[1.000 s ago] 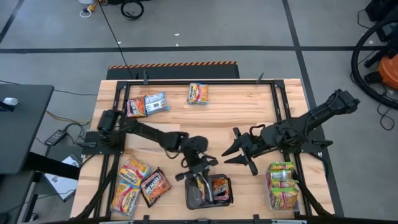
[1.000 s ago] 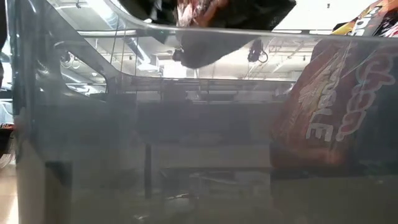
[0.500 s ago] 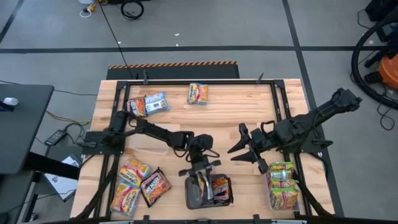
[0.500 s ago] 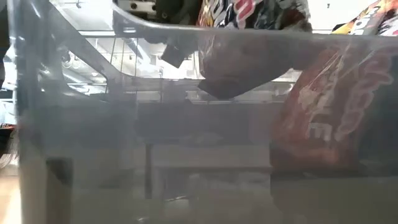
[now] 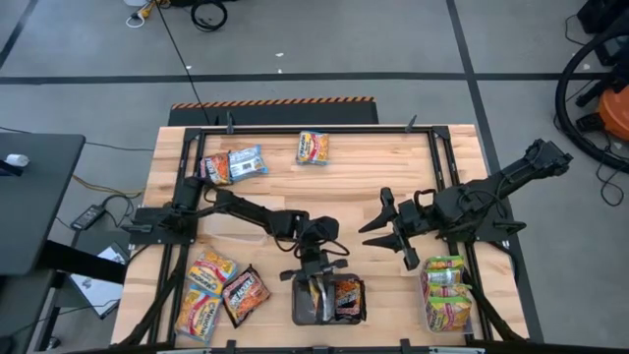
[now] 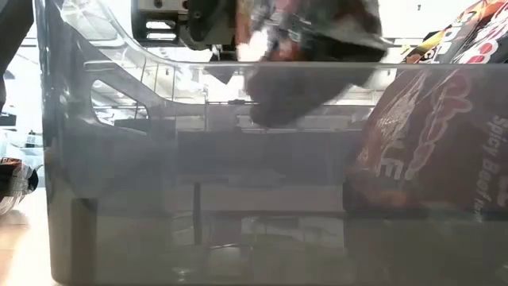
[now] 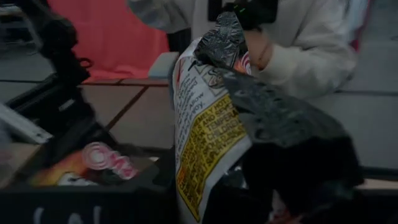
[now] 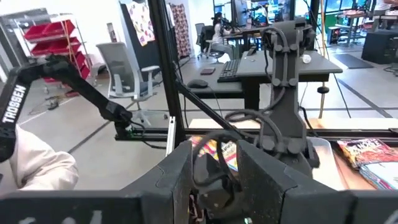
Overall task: Sort Maruchan noodles
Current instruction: Put the top right black noodle pack into the black bin
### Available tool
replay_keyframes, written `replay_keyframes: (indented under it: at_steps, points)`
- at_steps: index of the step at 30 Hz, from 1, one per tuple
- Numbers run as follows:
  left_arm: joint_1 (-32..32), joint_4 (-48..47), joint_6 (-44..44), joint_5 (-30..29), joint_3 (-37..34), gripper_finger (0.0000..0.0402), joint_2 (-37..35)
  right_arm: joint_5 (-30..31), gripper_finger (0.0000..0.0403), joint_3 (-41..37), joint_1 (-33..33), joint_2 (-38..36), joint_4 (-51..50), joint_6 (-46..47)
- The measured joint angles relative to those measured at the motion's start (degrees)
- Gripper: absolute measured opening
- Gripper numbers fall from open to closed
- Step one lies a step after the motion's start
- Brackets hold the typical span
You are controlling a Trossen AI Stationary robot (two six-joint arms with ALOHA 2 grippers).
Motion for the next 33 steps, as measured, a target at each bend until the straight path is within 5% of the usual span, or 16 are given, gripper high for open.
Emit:
replay_keyframes:
  at_steps: [17,26,33]
  points:
    - [0.51,-14.17,6.61,0.49,0.02,0.0137,1.62,0.01,0.0131,0.0,0.04,0.0,-2.37,0.12]
    - [-0.41,-24.26,17.89,2.44,0.06,0.0137,-0.59,0.13,0.0131,0.0,0.04,0.02,-3.82,0.32]
    - [-0.67,-25.47,17.47,-4.05,0.07,0.0137,-0.55,0.71,0.0131,0.0,0.04,0.02,-4.0,0.58]
